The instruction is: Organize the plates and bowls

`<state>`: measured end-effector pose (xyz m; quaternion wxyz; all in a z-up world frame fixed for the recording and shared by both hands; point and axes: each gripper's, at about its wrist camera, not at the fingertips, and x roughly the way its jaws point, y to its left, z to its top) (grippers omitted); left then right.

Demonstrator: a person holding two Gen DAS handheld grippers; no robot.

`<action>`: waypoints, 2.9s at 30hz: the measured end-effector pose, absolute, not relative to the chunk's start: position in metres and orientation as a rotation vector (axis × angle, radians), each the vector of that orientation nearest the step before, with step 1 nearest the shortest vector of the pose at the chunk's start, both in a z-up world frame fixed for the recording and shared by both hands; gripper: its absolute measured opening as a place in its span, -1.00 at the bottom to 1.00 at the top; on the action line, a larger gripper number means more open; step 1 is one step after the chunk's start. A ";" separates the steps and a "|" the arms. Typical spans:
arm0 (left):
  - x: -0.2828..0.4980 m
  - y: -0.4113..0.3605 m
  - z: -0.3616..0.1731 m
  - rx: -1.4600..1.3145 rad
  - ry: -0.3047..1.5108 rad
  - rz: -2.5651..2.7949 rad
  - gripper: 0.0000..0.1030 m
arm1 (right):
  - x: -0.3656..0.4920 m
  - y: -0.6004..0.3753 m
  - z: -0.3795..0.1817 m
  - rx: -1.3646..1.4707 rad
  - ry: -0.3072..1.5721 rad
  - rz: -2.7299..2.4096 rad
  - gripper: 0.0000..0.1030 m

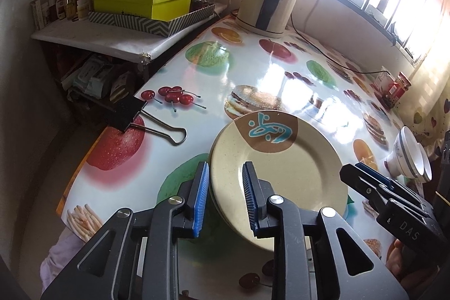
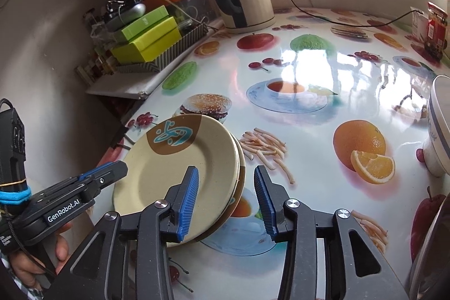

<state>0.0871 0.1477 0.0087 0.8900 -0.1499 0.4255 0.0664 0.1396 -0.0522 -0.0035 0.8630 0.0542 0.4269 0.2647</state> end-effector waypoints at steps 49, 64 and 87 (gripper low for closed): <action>0.142 -0.041 0.066 0.002 0.817 -0.192 -0.16 | 0.105 -0.223 0.061 0.164 0.721 0.172 0.31; 0.179 -0.094 0.055 -0.027 0.866 -0.310 -0.16 | 0.128 -0.283 0.054 0.199 0.738 0.064 0.31; 0.225 -0.134 0.030 -0.066 0.945 -0.393 -0.16 | 0.174 -0.306 0.021 0.171 0.825 0.082 0.04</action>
